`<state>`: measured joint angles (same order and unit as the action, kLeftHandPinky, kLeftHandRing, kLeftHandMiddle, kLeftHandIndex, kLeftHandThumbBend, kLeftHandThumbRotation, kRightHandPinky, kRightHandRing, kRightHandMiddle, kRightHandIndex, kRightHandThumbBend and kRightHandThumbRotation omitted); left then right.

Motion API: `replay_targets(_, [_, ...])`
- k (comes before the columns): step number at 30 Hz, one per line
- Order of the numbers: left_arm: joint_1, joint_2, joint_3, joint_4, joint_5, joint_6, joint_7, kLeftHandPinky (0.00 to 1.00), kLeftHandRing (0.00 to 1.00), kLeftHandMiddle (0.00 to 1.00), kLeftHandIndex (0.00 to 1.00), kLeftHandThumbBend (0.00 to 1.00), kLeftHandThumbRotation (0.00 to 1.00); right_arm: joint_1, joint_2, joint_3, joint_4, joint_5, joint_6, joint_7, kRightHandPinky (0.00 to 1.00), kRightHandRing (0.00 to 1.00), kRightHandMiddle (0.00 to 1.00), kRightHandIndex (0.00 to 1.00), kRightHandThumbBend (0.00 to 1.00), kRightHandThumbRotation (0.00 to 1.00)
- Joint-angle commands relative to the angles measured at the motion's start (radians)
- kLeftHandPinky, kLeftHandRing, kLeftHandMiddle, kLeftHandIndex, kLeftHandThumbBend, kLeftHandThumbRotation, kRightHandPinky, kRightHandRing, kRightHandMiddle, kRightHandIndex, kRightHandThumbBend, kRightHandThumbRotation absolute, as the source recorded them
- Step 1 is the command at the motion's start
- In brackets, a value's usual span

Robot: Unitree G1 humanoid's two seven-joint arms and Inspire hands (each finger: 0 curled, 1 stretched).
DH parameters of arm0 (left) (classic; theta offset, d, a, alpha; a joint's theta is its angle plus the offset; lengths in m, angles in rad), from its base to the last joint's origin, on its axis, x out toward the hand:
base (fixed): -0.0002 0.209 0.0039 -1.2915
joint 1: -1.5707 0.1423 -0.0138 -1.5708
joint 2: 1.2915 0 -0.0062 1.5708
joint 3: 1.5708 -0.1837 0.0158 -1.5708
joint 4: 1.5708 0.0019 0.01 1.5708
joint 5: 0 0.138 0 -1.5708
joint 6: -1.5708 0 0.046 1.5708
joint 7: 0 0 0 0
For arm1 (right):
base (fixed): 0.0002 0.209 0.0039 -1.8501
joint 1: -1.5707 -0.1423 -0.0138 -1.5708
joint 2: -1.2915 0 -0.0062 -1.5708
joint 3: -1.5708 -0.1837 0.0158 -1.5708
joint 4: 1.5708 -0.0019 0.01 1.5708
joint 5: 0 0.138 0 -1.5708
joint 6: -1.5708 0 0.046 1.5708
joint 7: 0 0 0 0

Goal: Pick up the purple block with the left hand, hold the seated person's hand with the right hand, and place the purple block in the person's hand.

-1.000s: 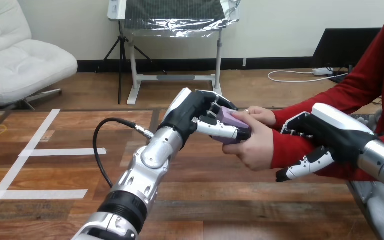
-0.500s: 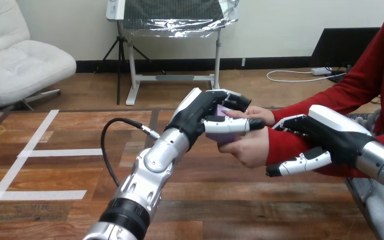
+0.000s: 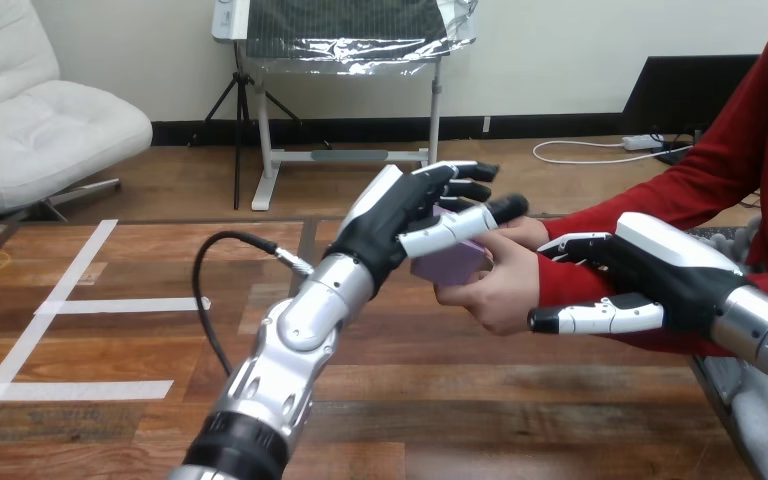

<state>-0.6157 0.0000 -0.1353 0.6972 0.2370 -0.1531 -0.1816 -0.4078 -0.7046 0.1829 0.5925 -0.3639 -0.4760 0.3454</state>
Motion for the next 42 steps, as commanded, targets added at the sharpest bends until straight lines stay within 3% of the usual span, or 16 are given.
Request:
replay_targets(1, [0.022, 0.039, 0.007, -0.096, -0.018, -0.018, -0.004, 0.82, 0.81, 0.8, 0.82, 0.91, 0.99, -0.021, -0.002, -0.032, -0.017, 0.018, -0.015, -0.023, 0.6, 0.75, 0.79, 0.82, 1.0, 1.0])
replay_targets(19, [0.119, 0.076, 0.013, -0.225, -0.045, -0.023, -0.002, 0.87, 0.85, 0.85, 0.83, 0.91, 1.0, -0.003, -0.01, -0.038, -0.024, 0.043, 0.003, 0.006, 0.64, 0.81, 0.86, 0.89, 1.0, 1.0])
replay_targets(22, [0.134, 0.079, 0.015, -0.24, -0.044, -0.031, 0.009, 0.87, 0.85, 0.85, 0.82, 0.91, 1.0, 0.003, -0.007, -0.046, -0.024, 0.052, -0.004, -0.001, 0.67, 0.82, 0.86, 0.9, 1.0, 1.0])
replay_targets(24, [0.143, 0.079, 0.018, -0.247, -0.047, -0.038, 0.016, 0.86, 0.85, 0.84, 0.81, 0.9, 1.0, 0.006, -0.004, -0.051, -0.025, 0.059, -0.008, -0.007, 0.75, 0.84, 0.87, 0.91, 1.0, 1.0])
replay_targets(33, [0.21, 0.074, 0.038, -0.26, -0.061, -0.115, 0.08, 0.83, 0.82, 0.82, 0.78, 0.84, 1.0, 0.055, 0.041, -0.1, -0.067, 0.1, -0.016, -0.099, 0.89, 0.87, 0.91, 0.93, 1.0, 1.0])
replay_targets(36, [0.246, 0.075, 0.044, -0.277, -0.062, -0.156, 0.106, 0.8, 0.82, 0.81, 0.77, 0.8, 0.99, 0.085, 0.068, -0.125, -0.091, 0.122, -0.022, -0.147, 0.9, 0.88, 0.91, 0.93, 0.99, 1.0])
replay_targets(42, [0.311, 0.082, 0.049, -0.334, -0.055, -0.242, 0.14, 0.74, 0.8, 0.8, 0.76, 0.73, 0.95, 0.139, 0.106, -0.157, -0.157, 0.162, -0.022, -0.198, 0.92, 0.91, 0.93, 0.95, 1.0, 1.0])
